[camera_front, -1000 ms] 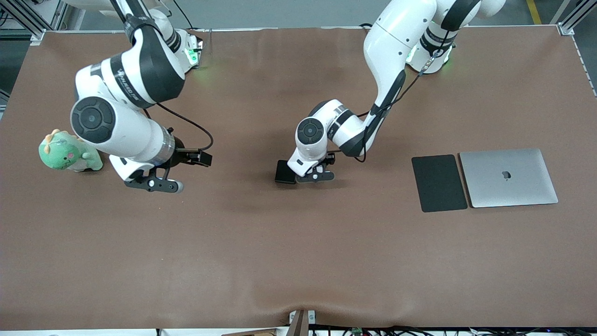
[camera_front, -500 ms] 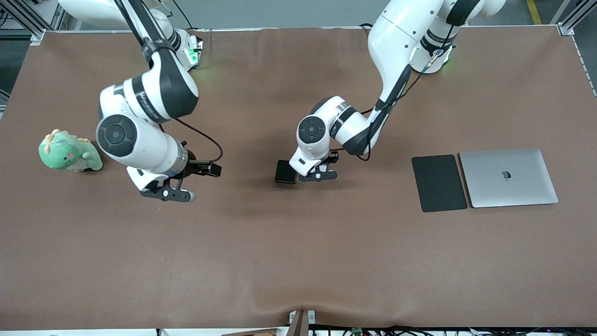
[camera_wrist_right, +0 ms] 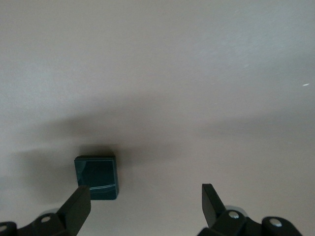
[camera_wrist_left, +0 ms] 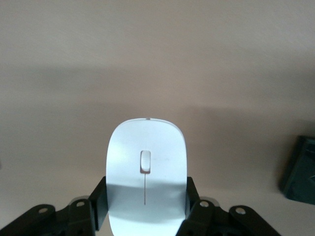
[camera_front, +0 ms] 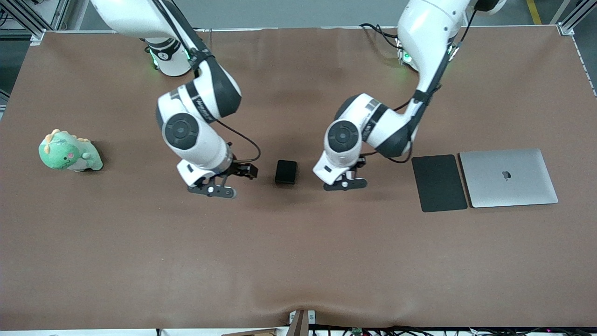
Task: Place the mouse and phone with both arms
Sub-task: 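Carry the mouse to the mousepad while the right gripper grasps the phone, then release the mouse on the mousepad while the right gripper lifts the phone, then carry the black phone with the right gripper toward the green toy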
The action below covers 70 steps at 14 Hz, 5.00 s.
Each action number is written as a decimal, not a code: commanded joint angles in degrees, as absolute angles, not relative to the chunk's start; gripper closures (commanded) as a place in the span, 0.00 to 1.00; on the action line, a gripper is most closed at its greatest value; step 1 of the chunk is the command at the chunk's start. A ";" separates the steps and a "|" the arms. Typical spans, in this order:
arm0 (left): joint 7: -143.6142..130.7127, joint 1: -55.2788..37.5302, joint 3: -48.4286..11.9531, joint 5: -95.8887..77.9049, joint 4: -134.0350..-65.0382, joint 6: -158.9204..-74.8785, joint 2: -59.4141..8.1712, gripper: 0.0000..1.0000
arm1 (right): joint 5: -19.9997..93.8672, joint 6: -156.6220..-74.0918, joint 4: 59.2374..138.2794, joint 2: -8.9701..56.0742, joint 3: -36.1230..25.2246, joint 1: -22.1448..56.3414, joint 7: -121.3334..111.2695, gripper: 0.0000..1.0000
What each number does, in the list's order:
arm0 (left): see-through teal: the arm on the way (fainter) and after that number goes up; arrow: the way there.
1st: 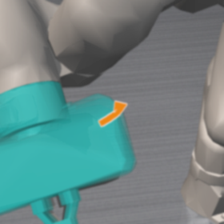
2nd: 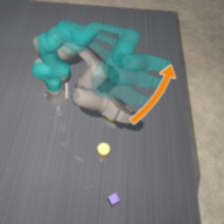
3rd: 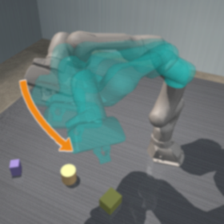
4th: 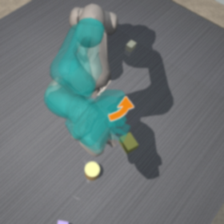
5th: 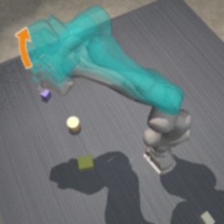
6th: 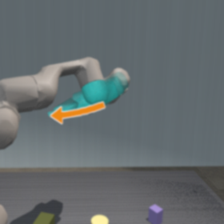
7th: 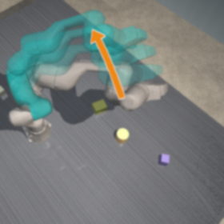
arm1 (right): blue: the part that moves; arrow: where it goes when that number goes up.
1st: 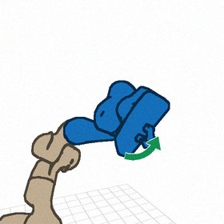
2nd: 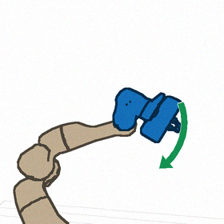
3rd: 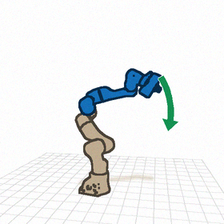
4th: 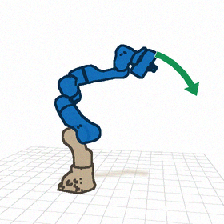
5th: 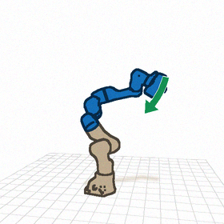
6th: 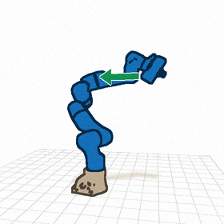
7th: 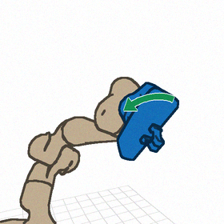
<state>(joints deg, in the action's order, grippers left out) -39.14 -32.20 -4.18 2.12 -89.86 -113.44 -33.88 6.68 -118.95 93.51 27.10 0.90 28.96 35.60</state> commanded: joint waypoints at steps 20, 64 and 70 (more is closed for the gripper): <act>-14.33 -1.49 -4.48 9.58 -122.08 -135.25 -22.14 0.39 | 2.02 -135.97 87.80 45.97 0.18 40.60 50.36 0.00; -7.29 -2.11 -5.80 5.54 -86.20 -86.84 1.66 0.00 | -0.09 -131.92 116.10 20.04 0.00 -11.59 -6.92 1.00; -7.38 -1.49 -5.71 1.93 -90.26 -87.10 4.48 0.00 | -0.09 -140.34 124.00 20.21 0.00 -13.18 -8.00 1.00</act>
